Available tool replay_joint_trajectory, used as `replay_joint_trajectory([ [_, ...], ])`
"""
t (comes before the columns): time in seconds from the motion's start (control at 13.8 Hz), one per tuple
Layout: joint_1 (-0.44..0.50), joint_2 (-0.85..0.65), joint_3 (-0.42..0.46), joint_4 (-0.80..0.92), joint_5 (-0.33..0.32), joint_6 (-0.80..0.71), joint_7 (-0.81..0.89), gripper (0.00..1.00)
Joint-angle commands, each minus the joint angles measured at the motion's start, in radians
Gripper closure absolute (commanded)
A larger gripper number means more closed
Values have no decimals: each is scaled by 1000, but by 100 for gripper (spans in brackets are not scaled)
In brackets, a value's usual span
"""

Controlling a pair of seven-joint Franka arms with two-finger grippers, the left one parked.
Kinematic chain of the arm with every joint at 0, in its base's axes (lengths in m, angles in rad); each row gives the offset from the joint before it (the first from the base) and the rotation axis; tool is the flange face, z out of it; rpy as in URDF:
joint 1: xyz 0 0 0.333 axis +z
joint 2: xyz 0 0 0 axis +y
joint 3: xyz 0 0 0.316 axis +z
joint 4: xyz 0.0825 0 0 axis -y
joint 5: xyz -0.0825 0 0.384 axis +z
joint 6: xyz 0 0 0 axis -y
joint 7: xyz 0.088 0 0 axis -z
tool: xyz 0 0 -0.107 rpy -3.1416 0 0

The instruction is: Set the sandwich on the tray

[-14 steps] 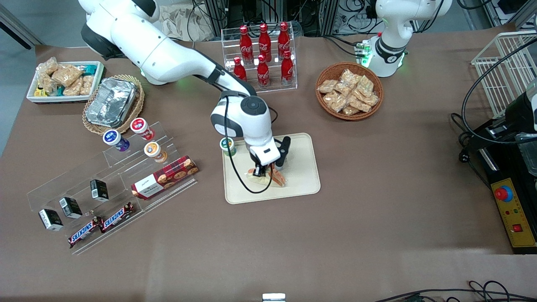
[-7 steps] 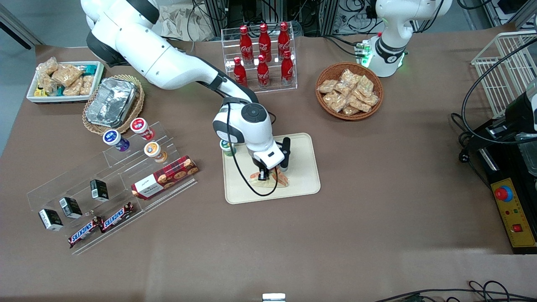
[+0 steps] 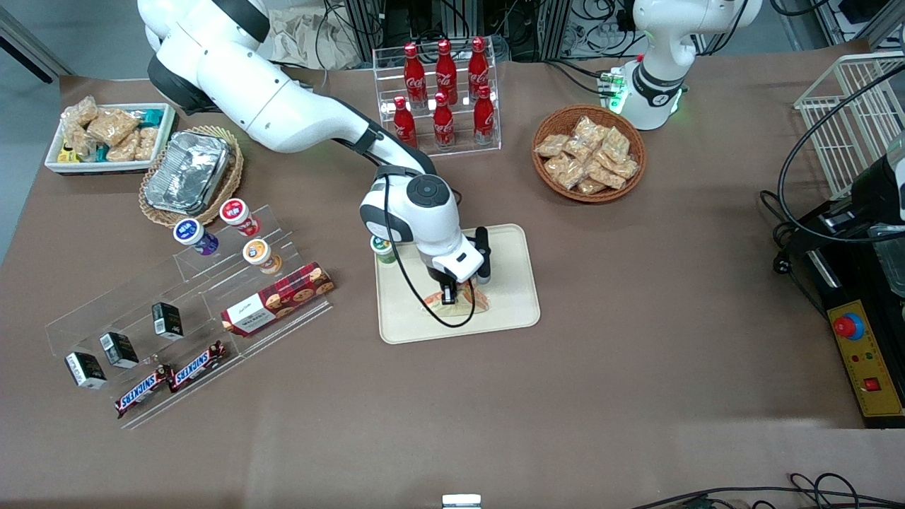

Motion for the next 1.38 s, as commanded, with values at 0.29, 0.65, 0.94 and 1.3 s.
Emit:
replay_joint_trajectory([
  [0.29,2,19,3,37,-20,16,79,0],
  [0.65,-9,-126,6,6,203,-187,150,0],
  [0.94,-12,-327,2,6,259,-505,399,0],
  [1.3,-90,-428,3,18,279,-652,477,0],
])
